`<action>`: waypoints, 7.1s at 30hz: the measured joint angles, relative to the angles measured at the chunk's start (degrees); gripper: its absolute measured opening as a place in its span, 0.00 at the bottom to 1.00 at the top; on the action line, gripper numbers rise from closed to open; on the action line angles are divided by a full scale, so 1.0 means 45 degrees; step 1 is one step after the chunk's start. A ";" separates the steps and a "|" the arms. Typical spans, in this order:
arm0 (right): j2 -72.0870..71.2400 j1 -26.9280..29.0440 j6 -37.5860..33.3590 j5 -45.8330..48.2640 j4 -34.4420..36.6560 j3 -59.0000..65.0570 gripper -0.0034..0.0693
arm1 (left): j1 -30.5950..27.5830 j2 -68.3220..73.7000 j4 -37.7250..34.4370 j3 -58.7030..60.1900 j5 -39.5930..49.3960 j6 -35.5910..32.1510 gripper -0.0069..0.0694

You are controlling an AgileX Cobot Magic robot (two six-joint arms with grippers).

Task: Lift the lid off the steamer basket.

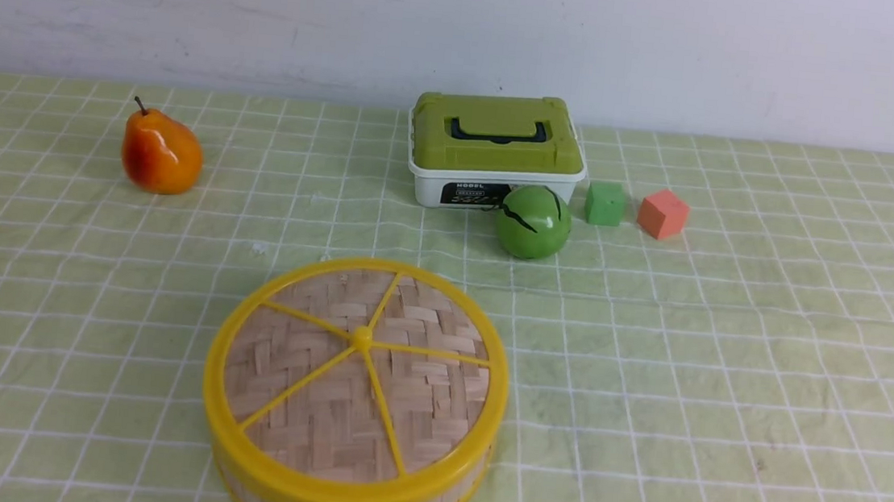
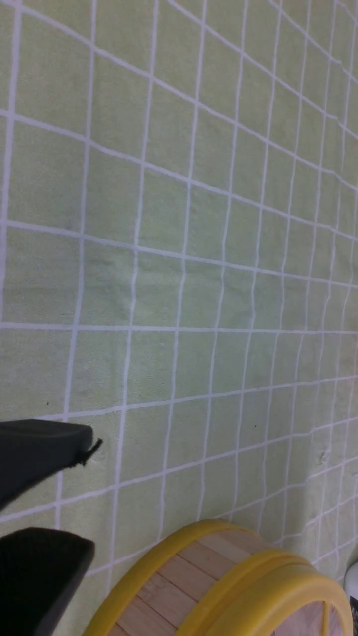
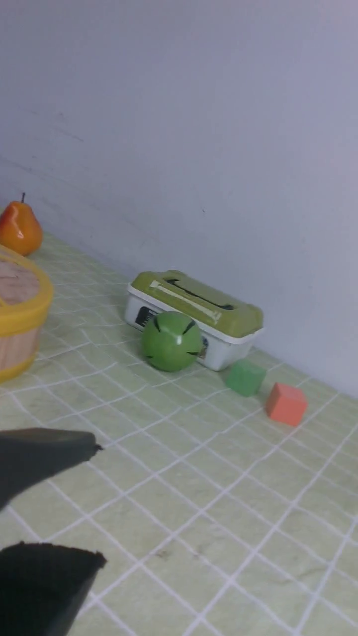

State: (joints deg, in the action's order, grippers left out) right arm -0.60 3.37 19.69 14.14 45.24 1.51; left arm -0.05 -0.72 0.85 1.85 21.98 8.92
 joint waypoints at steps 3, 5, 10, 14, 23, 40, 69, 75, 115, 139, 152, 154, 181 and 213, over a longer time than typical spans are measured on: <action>0.0000 0.0000 -0.1855 0.0332 -0.0368 -0.0329 0.37 | 0.0000 0.0000 0.0000 0.0000 0.0000 0.0000 0.40; 0.0310 0.0000 -0.3443 0.0919 -0.0798 -0.1361 0.33 | 0.0000 0.0000 0.0000 0.0000 0.0000 0.0000 0.40; 0.3925 0.0000 -0.6418 0.3404 -0.2396 -0.5898 0.08 | 0.0000 0.0000 0.0000 0.0000 0.0000 0.0000 0.40; 0.7570 -0.0018 -0.8085 0.6712 -0.3186 -0.9620 0.02 | 0.0000 0.0000 0.0000 0.0000 0.0000 0.0000 0.40; 1.4269 -0.3983 -0.9000 1.1453 -0.5220 -1.6482 0.05 | 0.0000 0.0000 0.0000 0.0000 0.0000 0.0000 0.40; 2.4175 -1.0705 -0.6823 1.2700 -0.9984 -2.4686 0.23 | 0.0000 0.0000 0.0000 0.0000 0.0000 0.0000 0.40; 2.7800 -1.0774 -0.5518 1.0787 -0.9006 -2.6277 0.15 | 0.0000 0.0000 0.0000 0.0000 0.0000 0.0000 0.40; 2.7601 -1.0686 -0.5771 1.1689 -0.8969 -2.6774 0.15 | 0.0000 0.0000 0.0000 0.0000 0.0000 0.0000 0.40; 2.3619 -0.3281 -0.6818 0.5982 -0.7574 -1.6391 0.25 | 0.0000 0.0000 0.0000 0.0000 0.0000 0.0000 0.40; 0.9490 -0.3281 -0.6520 0.6229 -0.7852 -1.2006 0.10 | 0.0000 0.0000 0.0000 0.0000 0.0000 0.0000 0.40; 0.6115 -0.3281 -0.6470 0.5560 -0.7840 -0.9288 0.01 | 0.0000 0.0000 0.0000 0.0000 0.0000 0.0000 0.40; 0.6106 -0.3281 -0.6470 0.6096 -0.8056 -0.9240 0.01 | 0.0000 0.0000 0.0000 0.0000 0.0000 0.0000 0.40; 0.0898 -0.0032 -0.5299 -0.2636 -0.8609 -0.0010 0.04 | 0.0000 0.0000 0.0000 0.0000 0.0000 0.0000 0.40; 0.0004 -0.0106 -0.2420 0.1793 -1.0053 -0.0114 0.09 | 0.0000 0.0000 0.0000 0.0000 0.0000 0.0000 0.40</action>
State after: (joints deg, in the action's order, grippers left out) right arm -0.58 2.89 8.80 22.20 0.00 1.00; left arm -0.05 -0.72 0.85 1.85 21.98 8.92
